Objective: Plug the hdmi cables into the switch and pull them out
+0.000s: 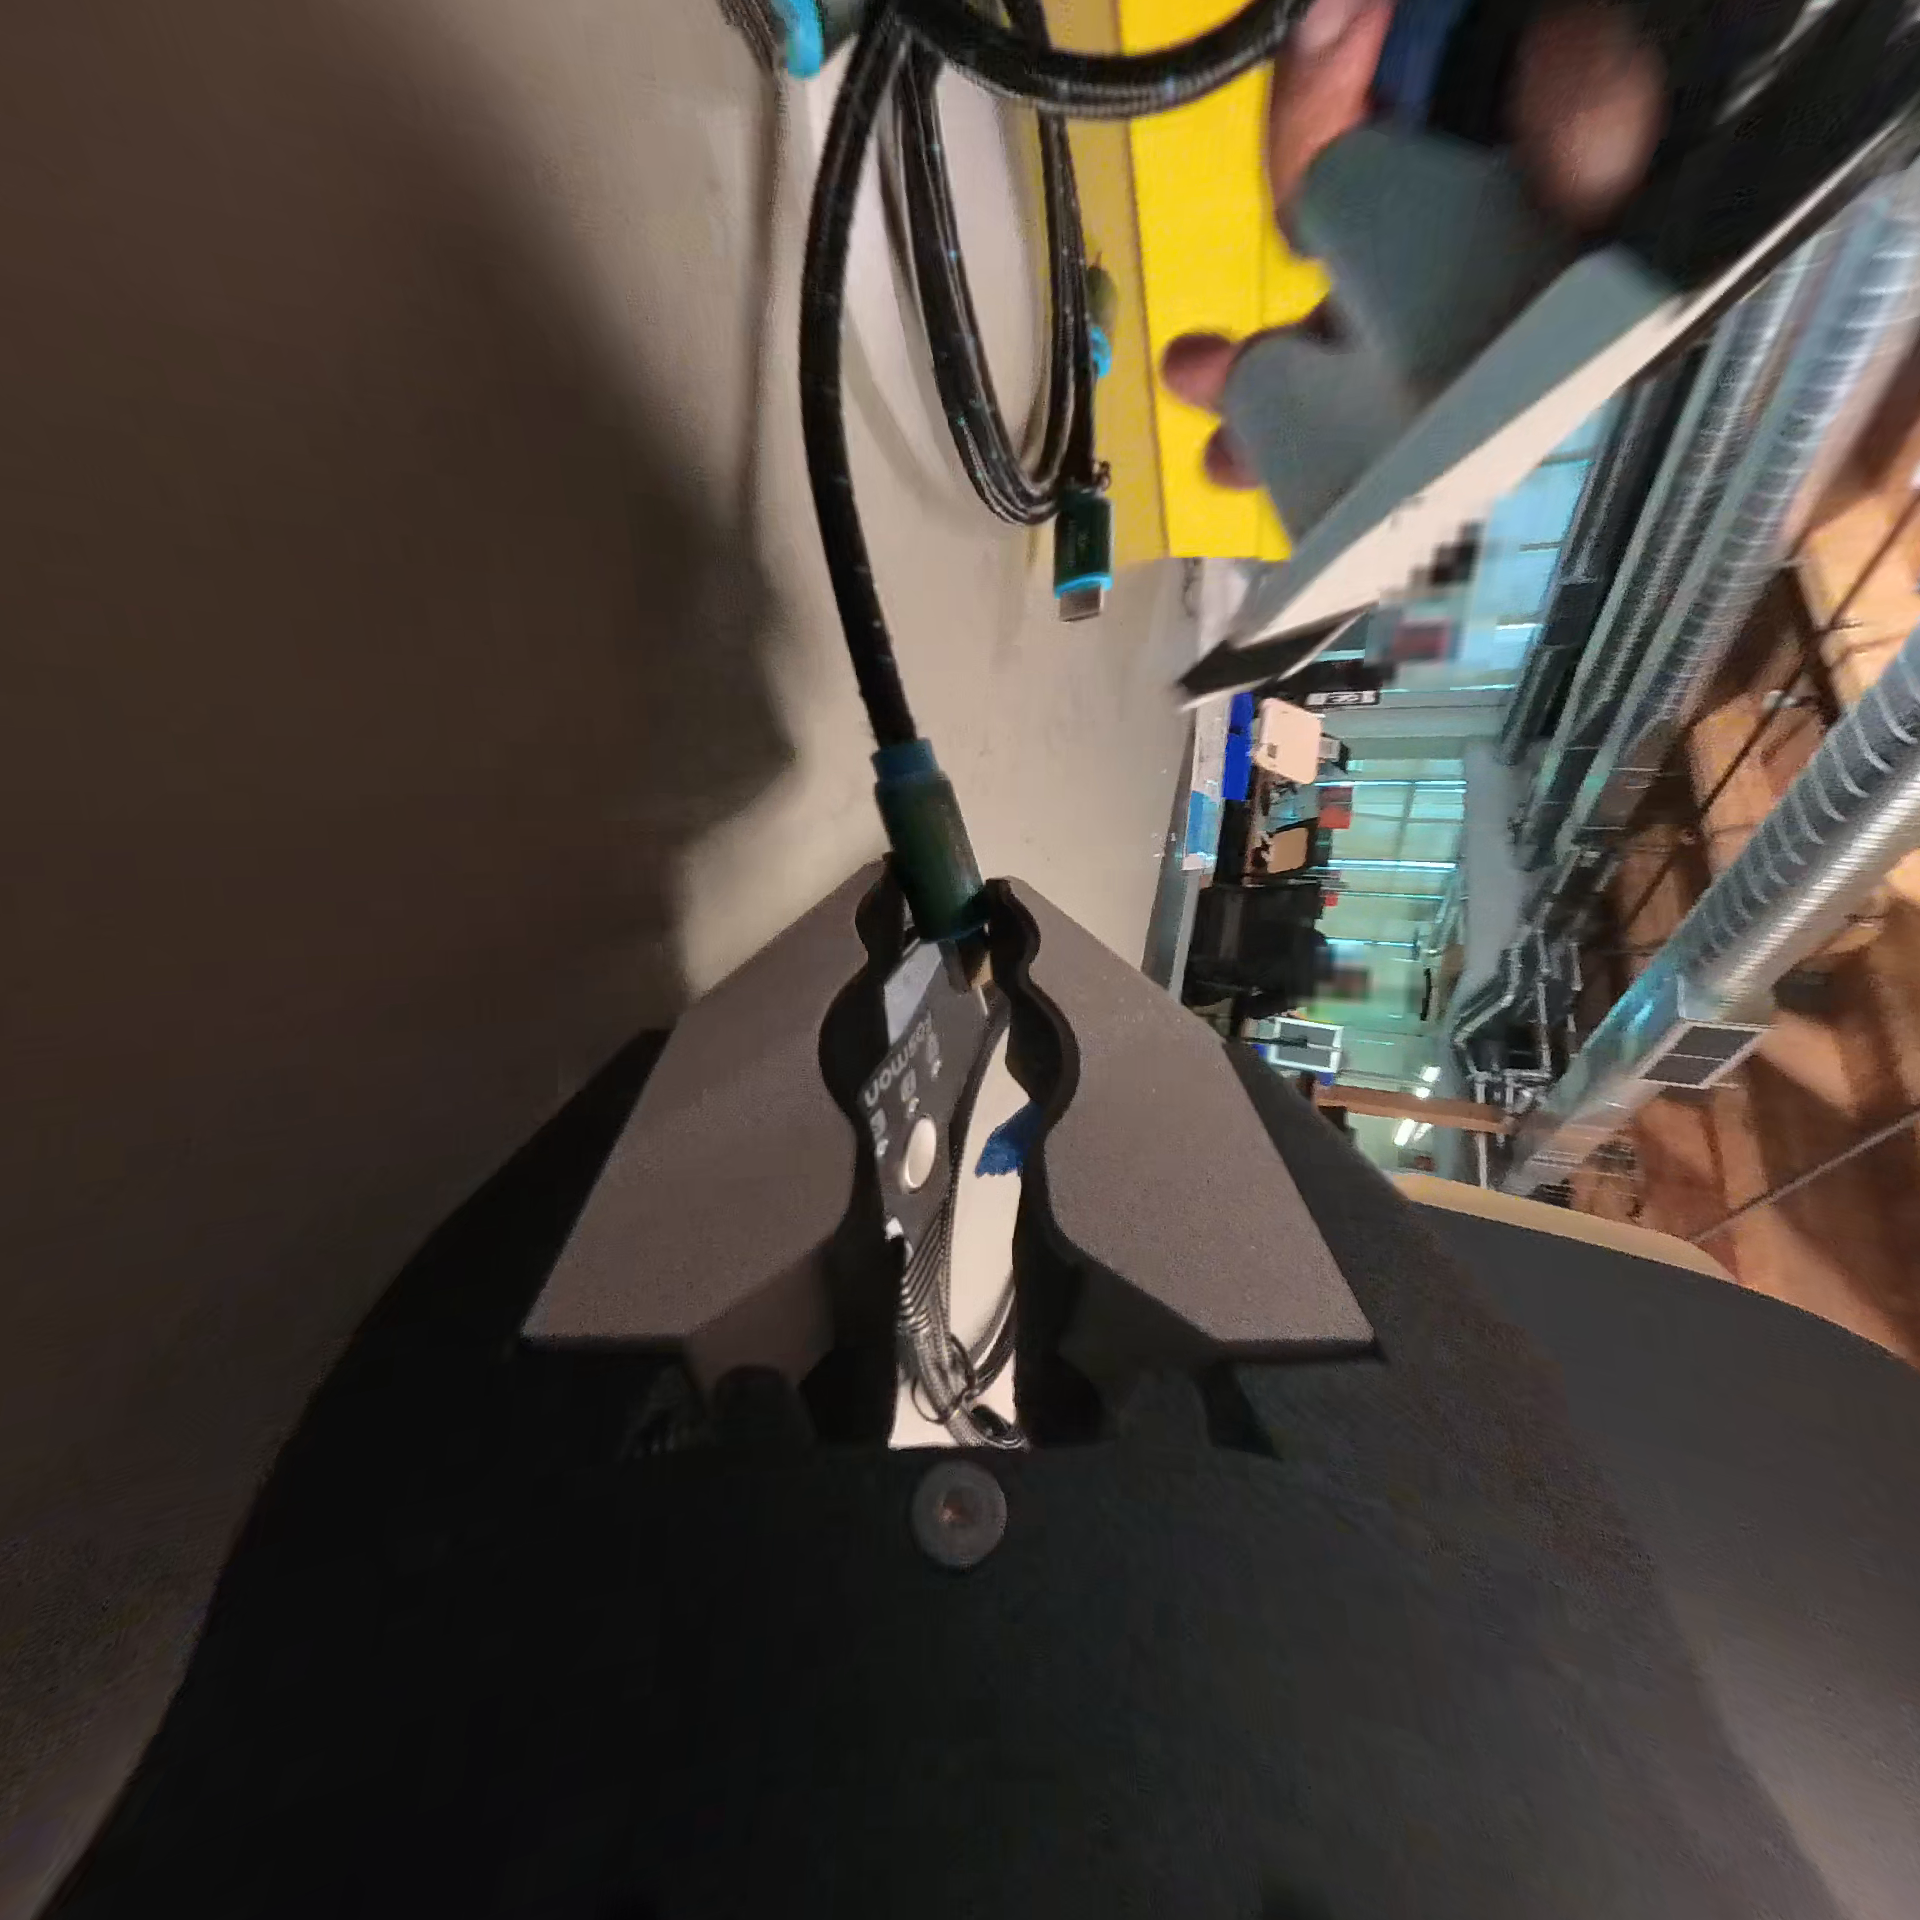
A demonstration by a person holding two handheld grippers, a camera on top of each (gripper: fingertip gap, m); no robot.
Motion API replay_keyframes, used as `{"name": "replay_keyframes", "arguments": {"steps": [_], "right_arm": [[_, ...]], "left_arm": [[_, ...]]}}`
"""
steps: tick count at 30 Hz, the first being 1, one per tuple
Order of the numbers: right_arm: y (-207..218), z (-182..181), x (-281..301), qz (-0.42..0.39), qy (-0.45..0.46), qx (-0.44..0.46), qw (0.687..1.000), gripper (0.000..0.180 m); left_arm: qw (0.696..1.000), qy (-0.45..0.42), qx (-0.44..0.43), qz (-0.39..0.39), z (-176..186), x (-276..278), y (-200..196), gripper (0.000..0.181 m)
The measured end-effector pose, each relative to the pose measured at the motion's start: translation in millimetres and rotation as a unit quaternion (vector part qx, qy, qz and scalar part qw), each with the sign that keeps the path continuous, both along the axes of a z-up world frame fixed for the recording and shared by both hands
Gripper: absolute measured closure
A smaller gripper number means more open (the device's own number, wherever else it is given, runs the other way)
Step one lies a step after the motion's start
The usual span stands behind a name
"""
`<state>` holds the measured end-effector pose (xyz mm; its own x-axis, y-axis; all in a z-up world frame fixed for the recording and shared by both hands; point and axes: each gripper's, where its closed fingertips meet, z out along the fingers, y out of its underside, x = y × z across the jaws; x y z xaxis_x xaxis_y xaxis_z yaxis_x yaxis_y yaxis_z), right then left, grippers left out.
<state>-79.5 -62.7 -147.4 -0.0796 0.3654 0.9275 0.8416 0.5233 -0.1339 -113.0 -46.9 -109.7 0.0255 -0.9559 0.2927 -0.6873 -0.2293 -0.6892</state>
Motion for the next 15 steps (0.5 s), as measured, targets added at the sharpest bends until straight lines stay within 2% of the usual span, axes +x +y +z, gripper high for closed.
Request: {"name": "replay_keyframes", "arguments": {"steps": [2,5,7,9,12,15], "right_arm": [[-2,1,-1,0.007,0.003,0.017,1.0,0.162],[-5,6,-1,0.018,0.006,0.044,0.999,0.163],[-5,11,-2,0.021,0.008,0.07,0.997,0.163],[-6,16,-3,0.023,0.005,0.097,0.995,0.164],[-8,23,-5,0.022,0.009,0.125,0.992,0.163],[-12,29,-7,0.023,0.022,0.137,0.99,0.163]], "left_arm": [[0.998,-0.02,0.041,0.049,35,-24,10,0.135],[0.992,-0.077,0.045,0.087,81,-50,-9,0.138],[0.986,-0.129,-0.035,0.099,88,-46,-41,0.14],[0.969,-0.156,-0.162,0.105,71,-29,-80,0.14],[0.904,-0.204,-0.341,0.157,41,-2,-112,0.148],[0.826,-0.252,-0.447,0.232,27,14,-108,0.148]]}}
